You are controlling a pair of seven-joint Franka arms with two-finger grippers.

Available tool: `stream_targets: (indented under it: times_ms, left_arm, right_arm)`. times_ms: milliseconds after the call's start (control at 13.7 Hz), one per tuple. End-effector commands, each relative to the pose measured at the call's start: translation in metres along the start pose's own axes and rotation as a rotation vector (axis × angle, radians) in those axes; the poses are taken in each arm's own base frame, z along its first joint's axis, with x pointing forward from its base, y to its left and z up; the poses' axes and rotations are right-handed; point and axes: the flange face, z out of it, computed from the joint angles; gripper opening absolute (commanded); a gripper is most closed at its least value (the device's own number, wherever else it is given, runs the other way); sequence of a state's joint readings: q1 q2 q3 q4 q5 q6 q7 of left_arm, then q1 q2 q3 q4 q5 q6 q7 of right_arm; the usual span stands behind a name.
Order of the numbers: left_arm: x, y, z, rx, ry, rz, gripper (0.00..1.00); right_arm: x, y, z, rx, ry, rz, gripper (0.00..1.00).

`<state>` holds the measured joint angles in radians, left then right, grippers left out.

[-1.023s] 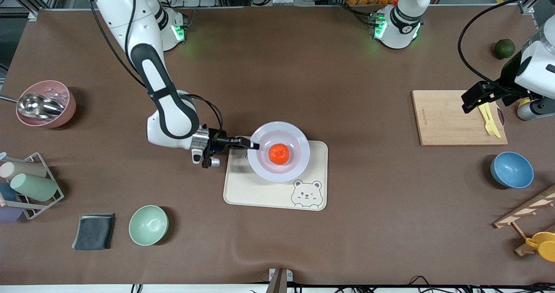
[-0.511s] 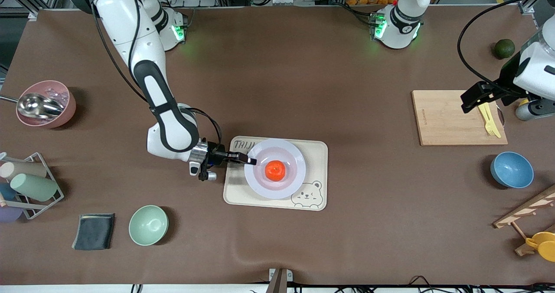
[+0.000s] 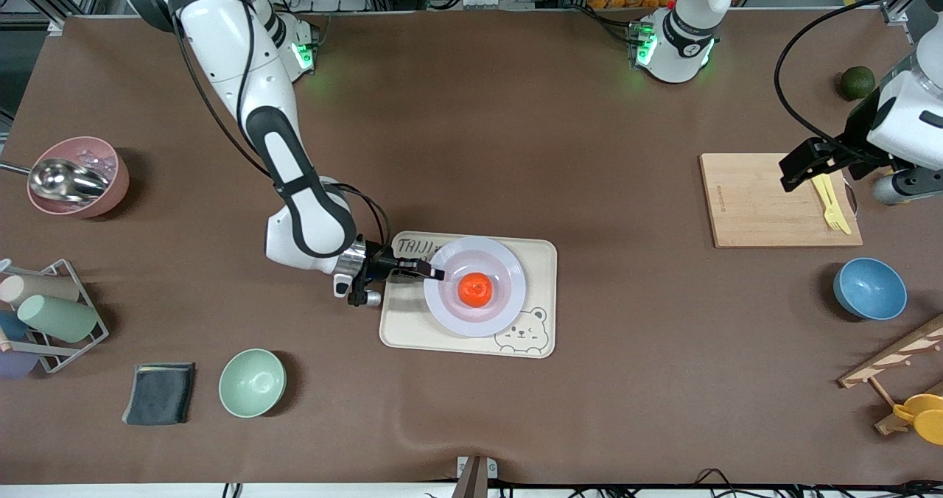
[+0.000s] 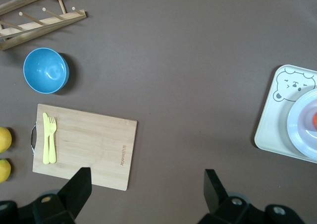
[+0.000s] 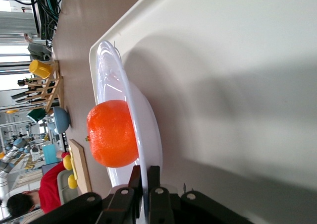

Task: Place orange and plate with both arms
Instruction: 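Set the plate down on the bear tray and open the right gripper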

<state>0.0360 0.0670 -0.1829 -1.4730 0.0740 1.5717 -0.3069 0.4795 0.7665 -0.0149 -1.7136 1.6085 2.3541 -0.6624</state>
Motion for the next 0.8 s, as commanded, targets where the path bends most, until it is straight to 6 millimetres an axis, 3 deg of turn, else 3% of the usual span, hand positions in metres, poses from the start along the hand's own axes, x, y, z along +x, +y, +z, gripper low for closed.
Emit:
stream_targets:
  times_ms: [0,73,146,584,731]
  left_arm:
    - [-0.004,-0.003,-0.004,-0.015,-0.010,0.011,1.00]
    - [-0.005,-0.003,-0.004,-0.011,-0.008,0.012,1.00]
    - [-0.005,-0.003,-0.004,-0.006,-0.008,0.011,1.00]
    - [-0.006,-0.001,-0.005,-0.008,-0.012,0.017,1.00]
    - [-0.006,0.000,-0.003,-0.008,-0.015,0.019,1.00]
  right_arm:
    - [0.001,0.000,0.008,-0.039,0.039,0.008,0.22]
    - [0.004,0.002,0.008,-0.051,0.033,-0.006,0.41]
    - [0.005,0.007,0.007,-0.067,0.024,-0.018,0.48]
    - [0.014,0.019,-0.009,-0.119,-0.002,-0.039,0.47]
    - [0.014,0.006,-0.013,-0.169,-0.064,0.027,0.45]
